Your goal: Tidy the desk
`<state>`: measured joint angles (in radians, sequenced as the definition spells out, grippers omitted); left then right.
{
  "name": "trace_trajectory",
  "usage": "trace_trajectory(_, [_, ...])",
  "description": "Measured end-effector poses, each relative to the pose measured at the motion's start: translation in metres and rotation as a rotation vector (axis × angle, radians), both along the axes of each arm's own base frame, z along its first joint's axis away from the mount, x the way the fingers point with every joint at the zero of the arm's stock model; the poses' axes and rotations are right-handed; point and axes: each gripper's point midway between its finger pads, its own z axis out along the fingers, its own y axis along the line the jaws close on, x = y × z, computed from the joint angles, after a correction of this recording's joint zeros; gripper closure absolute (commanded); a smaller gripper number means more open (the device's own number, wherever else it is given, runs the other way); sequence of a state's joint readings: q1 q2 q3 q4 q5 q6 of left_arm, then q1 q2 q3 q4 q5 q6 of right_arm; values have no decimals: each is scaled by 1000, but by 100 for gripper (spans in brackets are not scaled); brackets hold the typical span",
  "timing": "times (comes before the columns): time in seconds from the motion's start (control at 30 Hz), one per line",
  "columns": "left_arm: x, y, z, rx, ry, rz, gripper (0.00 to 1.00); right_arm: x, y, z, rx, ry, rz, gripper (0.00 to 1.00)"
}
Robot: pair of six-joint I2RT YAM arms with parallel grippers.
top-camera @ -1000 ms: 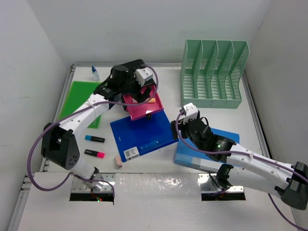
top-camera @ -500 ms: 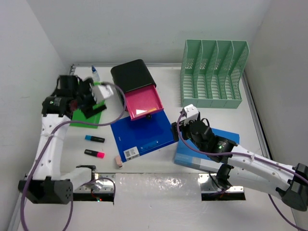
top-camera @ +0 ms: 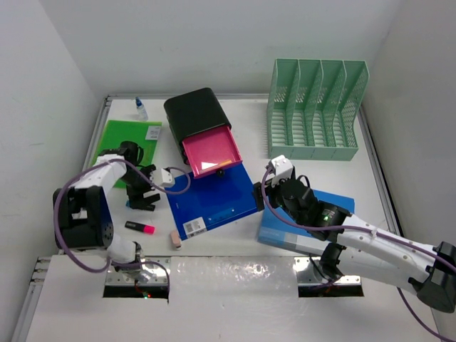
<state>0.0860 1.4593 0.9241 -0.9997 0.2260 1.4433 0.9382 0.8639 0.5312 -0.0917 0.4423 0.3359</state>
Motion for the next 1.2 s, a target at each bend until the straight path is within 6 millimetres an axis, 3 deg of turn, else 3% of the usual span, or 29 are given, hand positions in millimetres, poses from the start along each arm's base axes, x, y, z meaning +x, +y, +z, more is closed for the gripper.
trace_trajectory(0.2, [-4,2,-39,9,39,-15,23,-1,-1,-4,-8,6,0,15])
trace_trajectory(0.33, [1,6,-50,33,13,-25,29,-1,-1,-4,-10,7,0,15])
trace_trajectory(0.47, [3,10,-51,54,-3,-21,68,-1,-2,-5,-13,10,0,15])
trace_trajectory(0.53, [0,10,-51,55,5,-42,75,-2,-2,-6,-14,11,0,15])
trace_trajectory(0.57, [-1,9,-51,52,6,-54,90,-2,-2,-6,-15,11,0,15])
trace_trajectory(0.6, [-2,9,-50,48,5,-66,100,-2,-2,-6,-16,12,0,15])
trace_trajectory(0.77, [-13,-6,-39,-34,40,-72,100,-2,-3,-7,-19,14,-2,15])
trace_trajectory(0.87, [3,-21,-2,-118,14,-37,100,-2,-3,-7,-19,14,-1,15])
trace_trajectory(1.03, [63,-61,104,-342,-239,22,100,-2,-3,-7,-19,14,-4,15])
trace_trajectory(1.13, [81,-108,165,-486,-382,67,100,-2,-3,-7,-17,16,-6,15])
trace_trajectory(1.2, [81,-150,188,-550,-446,58,100,-2,-4,-8,-17,17,-7,15])
